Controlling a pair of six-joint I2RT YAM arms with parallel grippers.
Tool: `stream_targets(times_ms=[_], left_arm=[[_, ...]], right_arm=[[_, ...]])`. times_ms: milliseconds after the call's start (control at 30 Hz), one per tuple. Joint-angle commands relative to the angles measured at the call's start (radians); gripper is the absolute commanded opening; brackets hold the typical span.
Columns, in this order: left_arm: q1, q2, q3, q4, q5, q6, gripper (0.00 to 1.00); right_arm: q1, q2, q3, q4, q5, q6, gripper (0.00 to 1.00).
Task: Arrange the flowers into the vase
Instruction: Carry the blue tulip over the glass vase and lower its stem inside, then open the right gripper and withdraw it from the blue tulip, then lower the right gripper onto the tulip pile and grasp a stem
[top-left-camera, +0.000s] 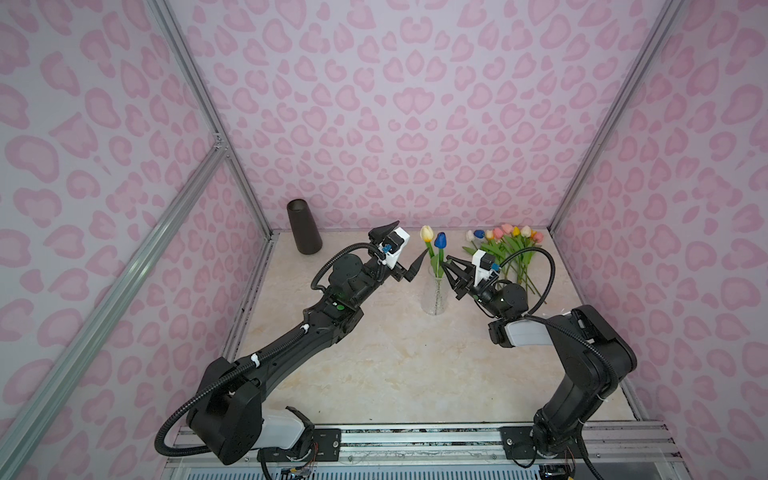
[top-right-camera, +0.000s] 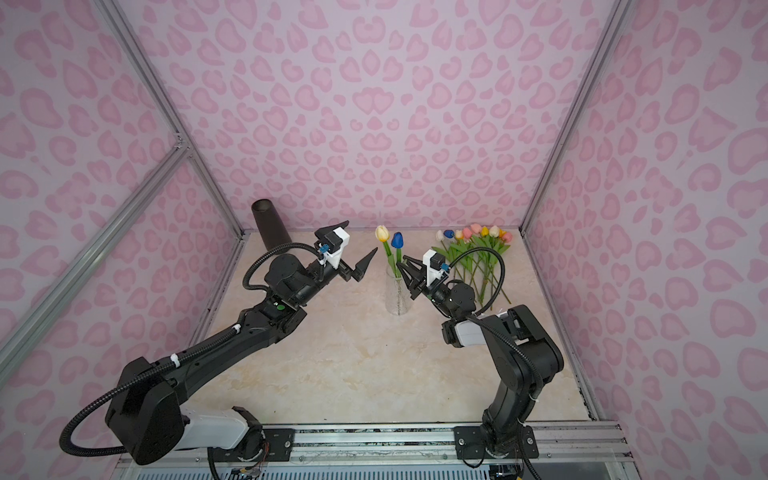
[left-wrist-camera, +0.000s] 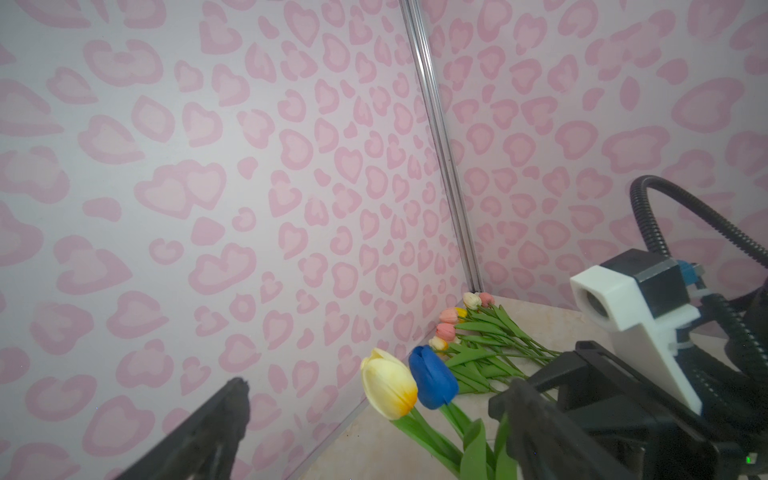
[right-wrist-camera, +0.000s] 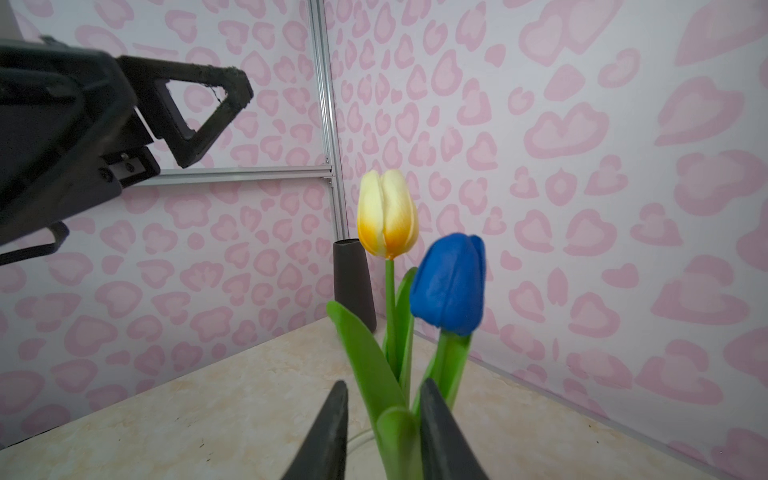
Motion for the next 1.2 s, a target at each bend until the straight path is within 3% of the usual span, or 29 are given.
stream_targets(times_ms=[0, 167, 233, 400, 533, 667, 733, 933, 1167], left_arm=[[0.0, -0.019, -0.019, 0.025, -0.004, -0.005, 0.97], [0.0, -0.092, -0.117, 0.033, -0.017, -0.05, 0.97], [0.0, -0.125, -0.163, 0.029, -0.014, -0.069, 0.97], [-0.002, -0.195, -0.271, 0.021, -0.025, -0.102, 0.97], [-0.002, -0.232, -0.333, -0.009, -0.017, -0.104, 0.97], [-0.001, -0.243, -0.362, -0.039, 0.007, -0.101, 0.97], [-0.002, -0.234, -0.358, -0.063, 0.032, -0.096, 0.97], [-0.002, -0.195, -0.36, -0.068, 0.088, -0.111, 0.97], [-0.002, -0.153, -0.344, -0.088, 0.127, -0.121, 0.97]], right_arm=[[-0.011, -0.048, -0.028, 0.039, 0.007, -0.008, 0.36], [-0.058, -0.17, -0.055, -0.024, 0.027, 0.058, 0.41], [-0.072, -0.245, -0.04, -0.172, 0.049, 0.047, 0.43], [-0.074, -0.399, 0.114, -0.778, 0.181, -0.113, 0.44], [-0.095, -0.411, 0.22, -1.038, 0.284, -0.163, 0.45], [-0.157, -0.323, 0.346, -1.259, 0.286, -0.146, 0.49], [-0.199, -0.219, 0.489, -1.492, 0.255, -0.193, 0.49], [-0.262, 0.021, 0.782, -1.957, 0.439, -0.24, 0.47], [-0.308, 0.203, 0.915, -2.11, 0.396, -0.187, 0.38]])
